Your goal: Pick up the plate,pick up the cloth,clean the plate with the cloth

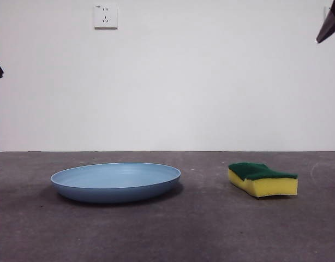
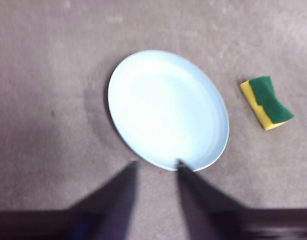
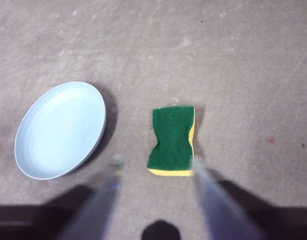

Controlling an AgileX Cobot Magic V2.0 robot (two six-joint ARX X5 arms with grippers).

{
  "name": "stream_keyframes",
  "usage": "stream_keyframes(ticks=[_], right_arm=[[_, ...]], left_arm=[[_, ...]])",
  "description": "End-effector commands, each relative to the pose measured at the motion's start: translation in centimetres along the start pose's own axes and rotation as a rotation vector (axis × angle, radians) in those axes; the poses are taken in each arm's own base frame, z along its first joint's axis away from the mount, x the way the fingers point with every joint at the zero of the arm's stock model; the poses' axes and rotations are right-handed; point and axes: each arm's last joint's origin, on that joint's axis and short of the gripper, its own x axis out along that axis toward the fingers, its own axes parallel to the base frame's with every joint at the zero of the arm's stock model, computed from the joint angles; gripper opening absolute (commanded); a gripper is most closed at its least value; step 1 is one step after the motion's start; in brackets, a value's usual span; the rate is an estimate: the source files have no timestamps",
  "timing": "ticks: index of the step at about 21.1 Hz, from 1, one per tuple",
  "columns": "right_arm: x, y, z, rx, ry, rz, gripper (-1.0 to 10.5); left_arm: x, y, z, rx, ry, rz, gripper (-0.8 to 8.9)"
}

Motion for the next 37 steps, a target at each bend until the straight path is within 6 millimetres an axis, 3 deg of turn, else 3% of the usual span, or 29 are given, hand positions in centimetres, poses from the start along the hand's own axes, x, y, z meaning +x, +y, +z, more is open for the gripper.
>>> stream_keyframes(ticks=[1, 7, 11, 14, 19, 25, 37], right_arm=[[0.0, 0.0, -0.2, 0.005, 0.016, -0.001, 4.5], [0.0, 0.0, -0.2, 0.024, 0.021, 0.000, 4.4], [0.0, 0.0, -0.2, 0.068, 0.022, 0.001, 4.4], [0.0, 0.0, -0.2, 0.068, 0.022, 0.000, 4.4], [0.0, 0.0, -0.2, 0.068, 0.022, 0.000, 4.4], [0.0, 0.0, -0.2, 0.068, 0.022, -0.001, 4.4], [0.0, 0.0, -0.2, 0.068, 0.022, -0.002, 4.4]], left_arm=[[0.3, 0.1, 0.2, 0.016, -0.002, -0.005, 3.81], [2.7, 0.5, 4.3, -0.010, 0.014, -0.002, 3.81], [5.9, 0.8, 7.6, 0.000, 0.090, 0.037, 3.81], [9.2, 1.0, 8.8, -0.001, 0.162, 0.036, 3.81], [15.1, 1.5, 7.4, 0.018, 0.288, 0.088, 3.81], [19.1, 2.5, 5.6, 0.018, 0.363, 0.118, 3.81], [21.2, 2.9, 4.3, 0.014, 0.404, 0.117, 3.73]])
